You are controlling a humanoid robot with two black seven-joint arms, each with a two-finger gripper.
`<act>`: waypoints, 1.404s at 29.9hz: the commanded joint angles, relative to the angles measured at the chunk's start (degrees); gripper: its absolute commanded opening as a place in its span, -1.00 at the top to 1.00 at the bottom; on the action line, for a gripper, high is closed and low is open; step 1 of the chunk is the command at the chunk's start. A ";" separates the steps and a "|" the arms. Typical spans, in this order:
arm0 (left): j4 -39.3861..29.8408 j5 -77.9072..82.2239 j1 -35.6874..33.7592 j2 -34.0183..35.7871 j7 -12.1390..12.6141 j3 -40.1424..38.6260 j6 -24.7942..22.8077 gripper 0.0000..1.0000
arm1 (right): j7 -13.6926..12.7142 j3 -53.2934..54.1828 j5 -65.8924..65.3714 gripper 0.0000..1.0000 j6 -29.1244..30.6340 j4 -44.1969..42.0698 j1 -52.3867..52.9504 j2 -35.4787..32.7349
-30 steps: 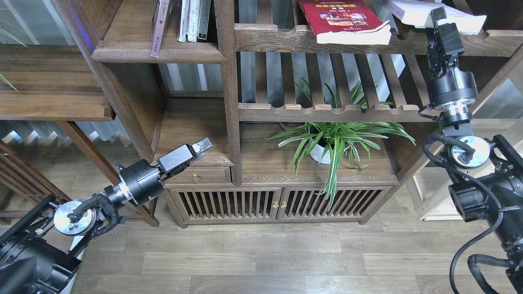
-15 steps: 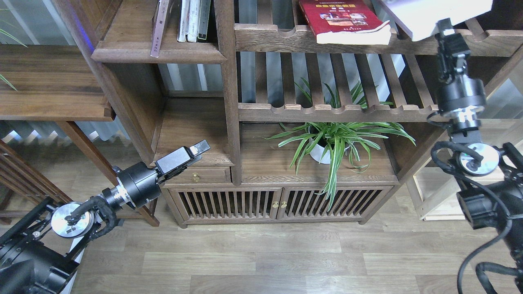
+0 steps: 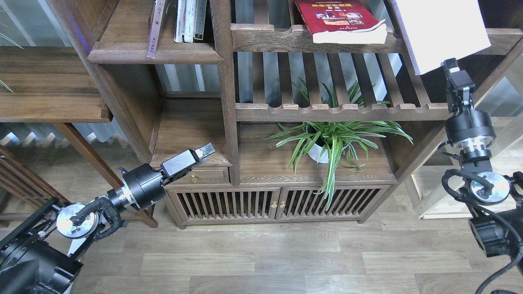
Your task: Organize books on shelf
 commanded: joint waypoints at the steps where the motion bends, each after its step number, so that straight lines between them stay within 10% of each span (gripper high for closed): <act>1: 0.21 0.02 0.09 0.02 0.00 0.05 0.00 -0.97 | 0.22 -0.04 0.06 -0.39 -1.22 -0.09 3.09 0.32; 9: 0.30 0.02 0.53 0.02 0.00 0.41 0.00 -0.97 | 0.22 -0.74 0.15 -0.67 -3.87 -0.27 6.36 2.70; 42: 0.30 0.37 0.62 0.55 0.00 0.23 0.00 -0.97 | -0.04 -1.09 0.15 -0.67 -10.19 -0.35 11.01 4.63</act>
